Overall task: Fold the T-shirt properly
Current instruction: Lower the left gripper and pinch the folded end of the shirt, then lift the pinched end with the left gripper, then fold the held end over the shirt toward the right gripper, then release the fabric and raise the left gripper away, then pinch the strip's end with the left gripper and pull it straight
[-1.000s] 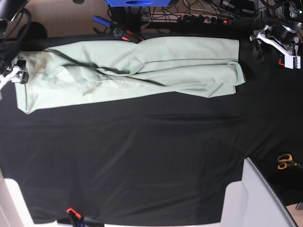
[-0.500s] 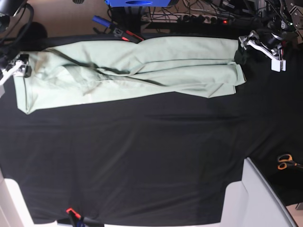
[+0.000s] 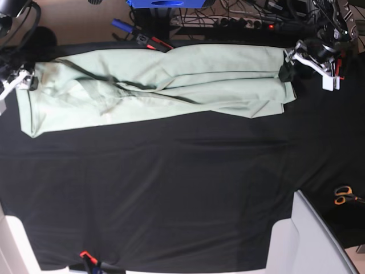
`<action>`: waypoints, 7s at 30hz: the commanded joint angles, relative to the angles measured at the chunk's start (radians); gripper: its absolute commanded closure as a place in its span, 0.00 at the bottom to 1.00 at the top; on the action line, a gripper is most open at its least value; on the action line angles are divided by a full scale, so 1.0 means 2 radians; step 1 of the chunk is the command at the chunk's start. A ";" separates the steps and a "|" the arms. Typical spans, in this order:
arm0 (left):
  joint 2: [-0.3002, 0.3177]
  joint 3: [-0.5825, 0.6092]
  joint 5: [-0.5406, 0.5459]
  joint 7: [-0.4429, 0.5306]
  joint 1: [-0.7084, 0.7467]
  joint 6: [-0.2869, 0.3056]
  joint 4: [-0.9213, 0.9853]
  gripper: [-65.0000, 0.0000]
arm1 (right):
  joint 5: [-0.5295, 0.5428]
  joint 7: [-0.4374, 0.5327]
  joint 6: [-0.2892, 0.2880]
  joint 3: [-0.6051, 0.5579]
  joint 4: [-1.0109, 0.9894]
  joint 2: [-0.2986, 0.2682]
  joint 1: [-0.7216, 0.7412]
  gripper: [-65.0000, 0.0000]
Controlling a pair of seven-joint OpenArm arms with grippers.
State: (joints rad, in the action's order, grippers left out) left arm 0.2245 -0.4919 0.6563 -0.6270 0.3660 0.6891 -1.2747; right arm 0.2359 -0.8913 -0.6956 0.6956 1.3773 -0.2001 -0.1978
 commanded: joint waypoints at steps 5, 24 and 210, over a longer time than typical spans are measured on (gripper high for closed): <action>0.009 0.038 0.008 0.009 -0.013 0.004 0.008 0.30 | 0.006 0.006 -0.001 0.002 0.008 0.002 0.003 0.23; 0.009 0.078 0.008 0.010 -0.040 0.004 0.054 0.88 | 0.006 0.006 -0.001 0.002 0.008 0.004 0.003 0.23; 0.016 0.196 -0.255 -0.162 0.030 -0.206 -0.287 1.00 | 0.040 0.033 -0.001 -0.028 -0.082 -0.033 0.062 0.22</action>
State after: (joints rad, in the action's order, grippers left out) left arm 0.2531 -0.0986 0.1242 -0.9665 0.4290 0.2798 -1.8317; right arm 0.3050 -0.8436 -0.6914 0.6346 1.1965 -0.2478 -0.0891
